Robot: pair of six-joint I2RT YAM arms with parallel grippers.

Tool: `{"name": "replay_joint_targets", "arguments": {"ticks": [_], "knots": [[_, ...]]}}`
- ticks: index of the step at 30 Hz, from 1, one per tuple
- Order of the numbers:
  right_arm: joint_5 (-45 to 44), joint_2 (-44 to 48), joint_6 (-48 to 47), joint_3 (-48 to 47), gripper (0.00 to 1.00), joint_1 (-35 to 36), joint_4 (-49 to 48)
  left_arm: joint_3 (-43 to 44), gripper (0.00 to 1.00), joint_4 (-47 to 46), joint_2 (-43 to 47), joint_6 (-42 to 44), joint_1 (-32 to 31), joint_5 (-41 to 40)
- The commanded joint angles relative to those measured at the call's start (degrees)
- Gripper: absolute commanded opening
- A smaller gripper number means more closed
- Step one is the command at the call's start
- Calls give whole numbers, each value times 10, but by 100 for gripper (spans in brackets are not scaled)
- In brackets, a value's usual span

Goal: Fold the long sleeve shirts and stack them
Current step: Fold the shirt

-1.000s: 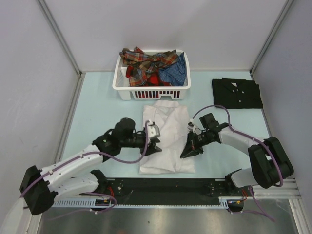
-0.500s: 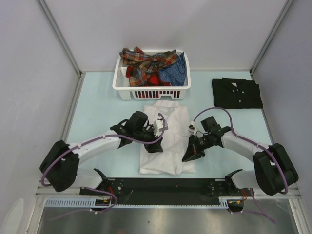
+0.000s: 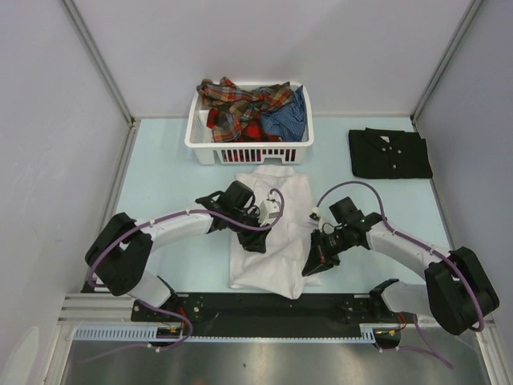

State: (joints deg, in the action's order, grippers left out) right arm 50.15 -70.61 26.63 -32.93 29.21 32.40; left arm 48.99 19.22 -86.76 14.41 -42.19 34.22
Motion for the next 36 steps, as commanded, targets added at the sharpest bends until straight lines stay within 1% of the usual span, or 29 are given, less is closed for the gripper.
{"name": "replay_joint_targets", "arguments": {"ticks": [1, 3, 5, 7, 8, 9, 11, 12, 16, 21, 23, 24, 25, 27, 30, 31, 32, 33, 34, 35, 36], "knots": [[-13, 27, -11, -3, 0, 6, 39, 12, 48, 60, -8, 46, 2, 6], [-17, 32, -11, -1, 0, 8, 40, 6, 49, 64, -14, 45, 2, -5], [-22, 36, -7, 1, 0, 9, 36, 7, 47, 66, -19, 43, 2, -8], [-25, 36, -6, 3, 0, 9, 35, 8, 41, 68, -21, 45, 2, -8], [-26, 36, -5, 3, 0, 9, 34, 13, 40, 78, -22, 47, 2, -5], [-27, 36, -5, 3, 0, 9, 33, 15, 35, 85, -22, 54, 2, -3], [-27, 39, -5, 5, 0, 10, 34, 17, 28, 100, -16, 62, 2, 0], [-26, 40, -5, 5, 0, 9, 33, 17, 22, 106, -8, 71, 1, 1], [-28, 44, -5, 6, 0, 10, 34, 7, 14, 128, 4, 87, 2, -1], [-29, 47, -4, 8, 0, 13, 32, 1, 4, 122, 19, 77, 3, -14], [-30, 46, -7, 7, 0, 14, 33, -7, 5, 108, 52, 83, 3, -1], [-30, 46, -6, 8, 0, 14, 32, -11, 9, 104, 67, 93, 2, 20], [-31, 46, -5, 8, 0, 14, 32, -15, 11, 99, 86, 97, 0, 30], [-31, 45, -5, 8, 0, 15, 31, -13, 11, 103, 98, 108, -11, 51], [-34, 43, -3, 8, 0, 14, 28, 0, 11, 125, 99, 130, -42, 49], [-34, 44, -3, 8, 0, 14, 28, 0, 13, 127, 101, 142, -49, 44], [-33, 43, -1, 9, 0, 14, 27, 1, 24, 131, 104, 150, -64, 35], [-33, 43, -1, 8, 0, 14, 28, 0, 29, 129, 109, 156, -67, 18], [-33, 43, -3, 9, 0, 14, 27, -2, 32, 123, 114, 148, -65, 10], [-33, 44, -1, 9, 0, 13, 27, -5, 36, 114, 118, 134, -48, 2], [-32, 43, -1, 10, 0, 14, 26, -1, 36, 110, 115, 125, -33, 7]]}}
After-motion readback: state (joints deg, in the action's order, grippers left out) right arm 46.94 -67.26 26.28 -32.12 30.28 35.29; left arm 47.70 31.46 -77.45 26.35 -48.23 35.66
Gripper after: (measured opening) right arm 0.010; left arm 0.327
